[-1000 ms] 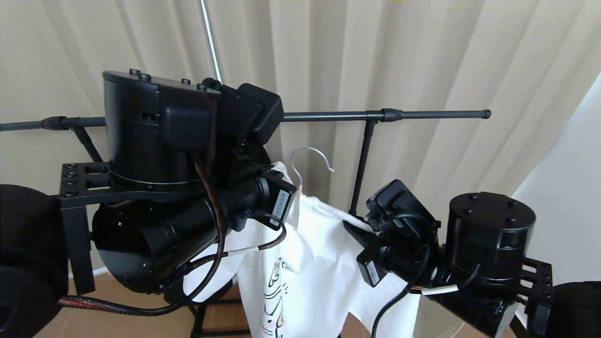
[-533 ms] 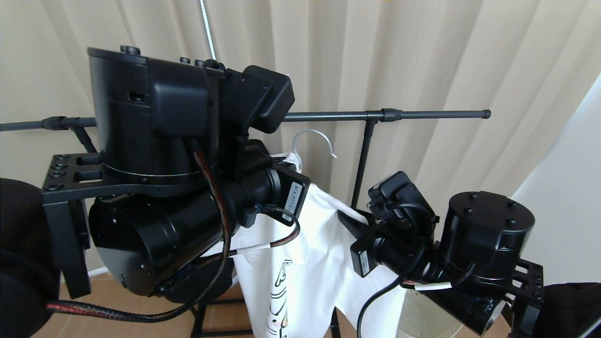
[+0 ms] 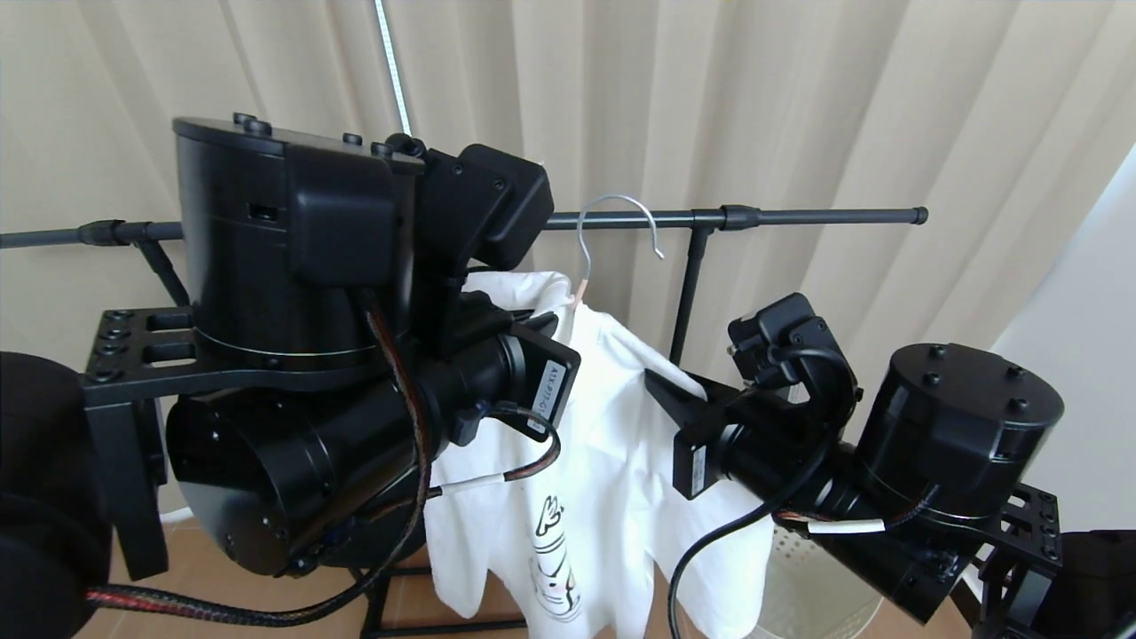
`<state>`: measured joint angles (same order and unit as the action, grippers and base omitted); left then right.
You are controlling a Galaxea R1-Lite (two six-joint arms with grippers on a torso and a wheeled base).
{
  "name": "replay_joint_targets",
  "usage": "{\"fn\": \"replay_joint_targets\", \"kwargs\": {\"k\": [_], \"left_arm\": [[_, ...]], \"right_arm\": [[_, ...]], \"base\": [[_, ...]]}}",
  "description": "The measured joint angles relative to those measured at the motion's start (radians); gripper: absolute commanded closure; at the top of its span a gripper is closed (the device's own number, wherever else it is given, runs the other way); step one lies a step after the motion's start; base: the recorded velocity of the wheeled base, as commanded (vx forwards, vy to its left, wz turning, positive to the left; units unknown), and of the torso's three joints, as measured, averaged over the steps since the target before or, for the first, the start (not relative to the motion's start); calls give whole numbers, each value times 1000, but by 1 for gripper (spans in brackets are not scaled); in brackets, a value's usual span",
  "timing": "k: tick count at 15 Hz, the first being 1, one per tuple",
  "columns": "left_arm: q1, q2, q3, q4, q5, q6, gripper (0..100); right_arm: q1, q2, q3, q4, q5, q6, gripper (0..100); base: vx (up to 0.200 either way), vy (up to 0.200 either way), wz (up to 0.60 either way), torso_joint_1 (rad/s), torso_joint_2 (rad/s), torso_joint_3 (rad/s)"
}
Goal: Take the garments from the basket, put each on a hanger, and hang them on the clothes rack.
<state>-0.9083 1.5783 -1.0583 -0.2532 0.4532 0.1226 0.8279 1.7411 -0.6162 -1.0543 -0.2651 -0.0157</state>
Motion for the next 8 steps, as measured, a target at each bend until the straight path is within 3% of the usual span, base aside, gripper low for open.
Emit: {"fn": "replay_joint_targets", "kwargs": {"k": [8], "left_arm": [[3, -25, 55, -7, -11, -3, 100]], "right_arm": [[-1, 0, -17, -26, 1, 24, 100]], "base": [[0, 0, 0, 0, 0, 0]]}}
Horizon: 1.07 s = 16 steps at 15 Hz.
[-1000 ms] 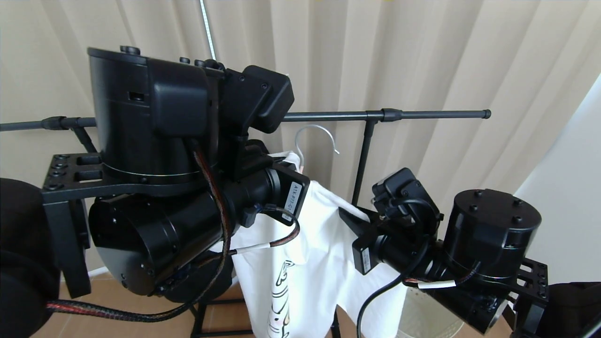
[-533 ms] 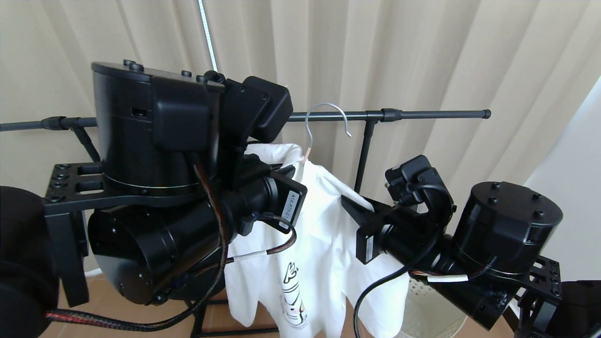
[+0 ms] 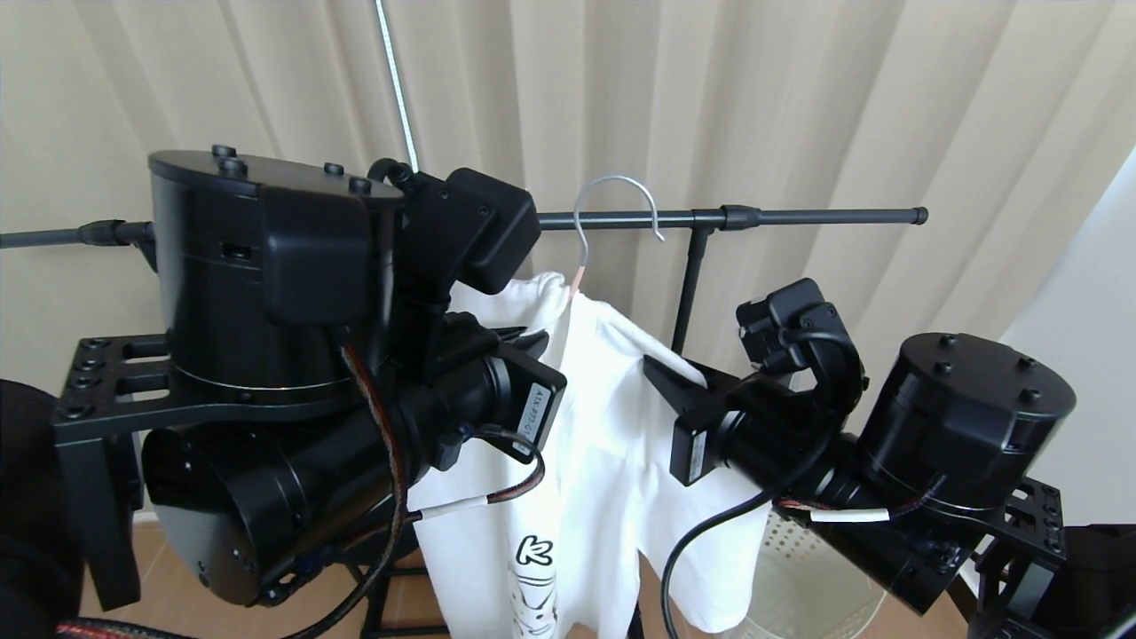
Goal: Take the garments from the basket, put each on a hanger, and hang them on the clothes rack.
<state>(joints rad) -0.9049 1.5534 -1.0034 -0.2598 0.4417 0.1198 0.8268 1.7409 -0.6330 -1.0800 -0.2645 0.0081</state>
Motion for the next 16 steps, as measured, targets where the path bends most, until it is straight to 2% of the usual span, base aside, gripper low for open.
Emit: {"fn": "replay_joint_targets", "kwargs": {"k": [4, 5, 12, 16], "left_arm": [[0, -3, 20, 0, 0, 1, 100], [0, -4, 29, 0, 0, 3, 0], [1, -27, 45, 0, -1, 10, 0], [6, -86, 63, 0, -4, 13, 0]], "right_arm": [[0, -1, 5, -23, -2, 0, 100], [1, -1, 6, -24, -1, 0, 100], [0, -9, 8, -27, -1, 1, 100], [-56, -10, 7, -24, 19, 1, 100]], "base": [[0, 0, 0, 0, 0, 0], [0, 0, 0, 0, 0, 0], [0, 0, 0, 0, 0, 0], [0, 0, 0, 0, 0, 0]]}}
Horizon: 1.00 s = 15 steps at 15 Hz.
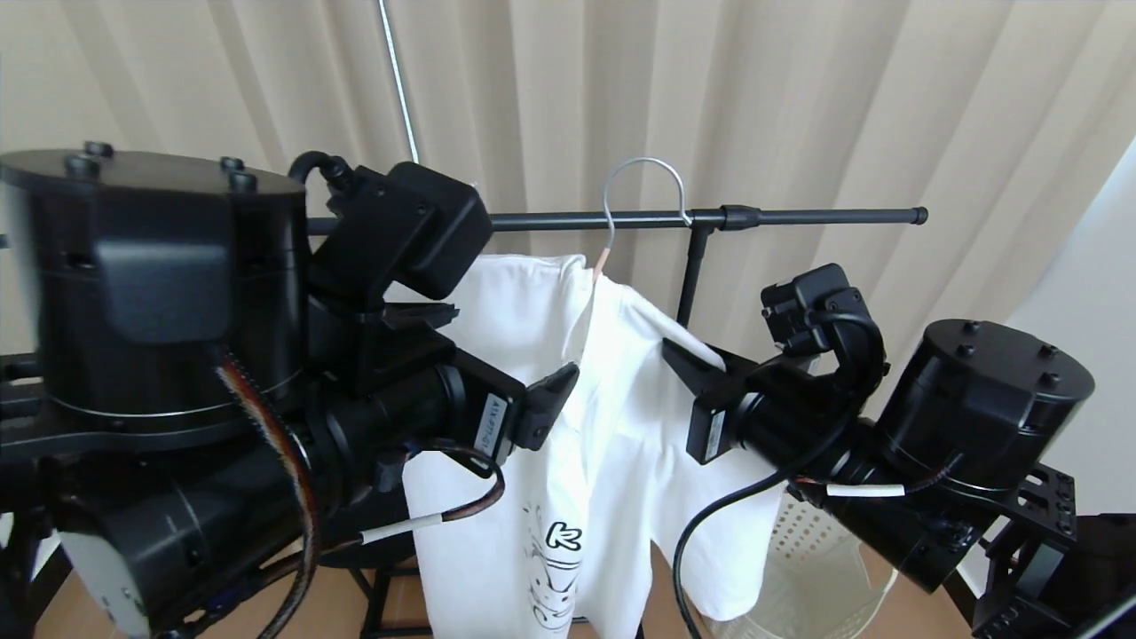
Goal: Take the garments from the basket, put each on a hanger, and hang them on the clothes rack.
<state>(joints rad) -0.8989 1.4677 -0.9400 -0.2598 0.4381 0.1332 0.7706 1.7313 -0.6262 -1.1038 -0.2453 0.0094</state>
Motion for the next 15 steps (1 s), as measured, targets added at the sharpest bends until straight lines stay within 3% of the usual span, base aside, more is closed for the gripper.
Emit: {"fn": "replay_joint_targets", "kwargs": {"k": [5, 11, 15], "left_arm": [[68, -103, 71, 1, -66, 10, 0], [248, -193, 174, 1, -251, 20, 0], [366, -186, 231, 1, -420, 20, 0]], "right_arm": [[-110, -47, 43, 2, 163, -20, 100], [-284, -87, 110, -2, 422, -71, 100], [-335, -110, 145, -3, 468, -77, 100]], "base": [[0, 0, 0, 0, 0, 0], [0, 0, 0, 0, 0, 0], [0, 0, 0, 0, 0, 0]]}}
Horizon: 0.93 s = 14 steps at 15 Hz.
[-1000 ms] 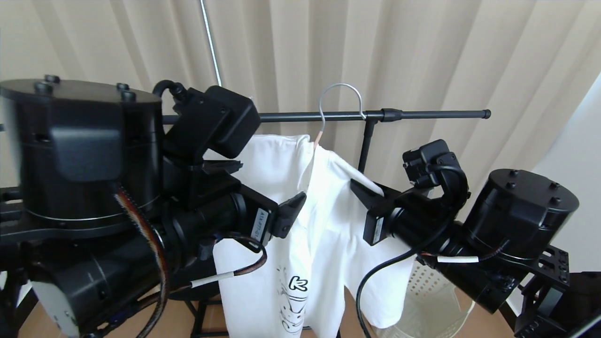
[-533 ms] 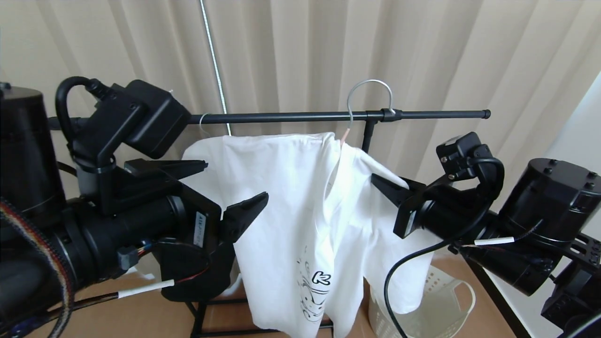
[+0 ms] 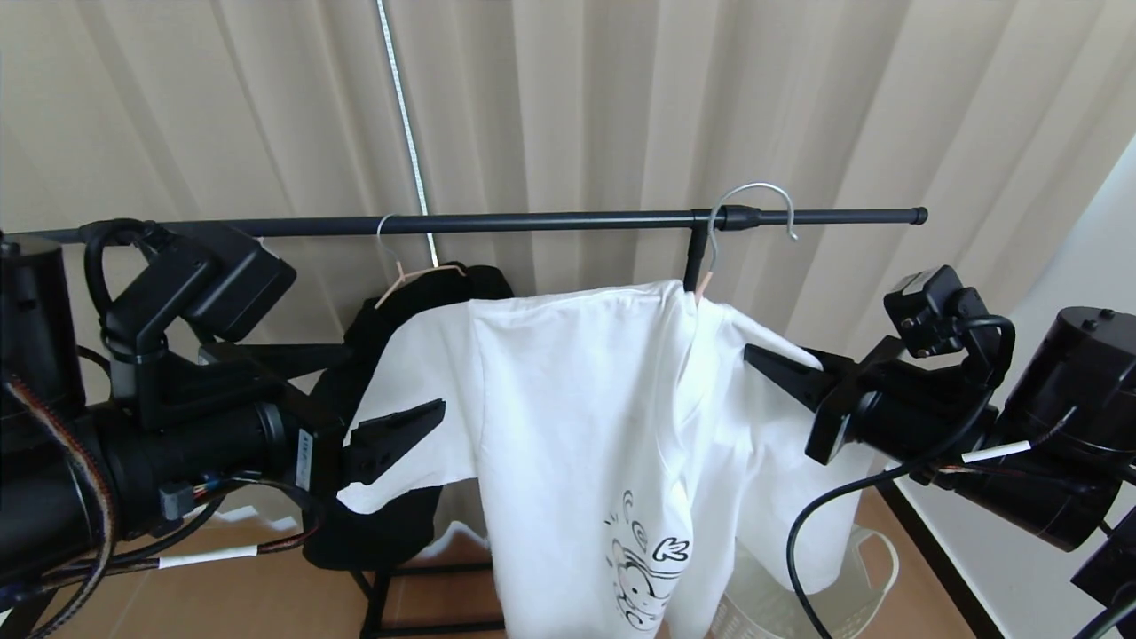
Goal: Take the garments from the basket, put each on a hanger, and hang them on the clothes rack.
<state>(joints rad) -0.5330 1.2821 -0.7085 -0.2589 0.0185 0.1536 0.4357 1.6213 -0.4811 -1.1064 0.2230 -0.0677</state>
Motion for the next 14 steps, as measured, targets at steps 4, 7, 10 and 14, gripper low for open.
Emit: {"fn": "replay_joint_targets", "kwargs": {"k": [4, 7, 10, 14], "left_arm": [[63, 36, 31, -1, -54, 2, 0], [82, 94, 36, -41, -54, 0, 0], [96, 174, 36, -152, -51, -7, 0], [141, 250, 35, -213, -47, -7, 100]], "right_arm": [[-14, -14, 7, 1, 2, 0, 100], [-16, -23, 13, 1, 7, 0, 100], [-16, -27, 19, 1, 31, 0, 100], [-16, -27, 17, 1, 41, -1, 100]], "base": [[0, 0, 0, 0, 0, 0], [0, 0, 0, 0, 0, 0], [0, 0, 0, 0, 0, 0], [0, 0, 0, 0, 0, 0]]}}
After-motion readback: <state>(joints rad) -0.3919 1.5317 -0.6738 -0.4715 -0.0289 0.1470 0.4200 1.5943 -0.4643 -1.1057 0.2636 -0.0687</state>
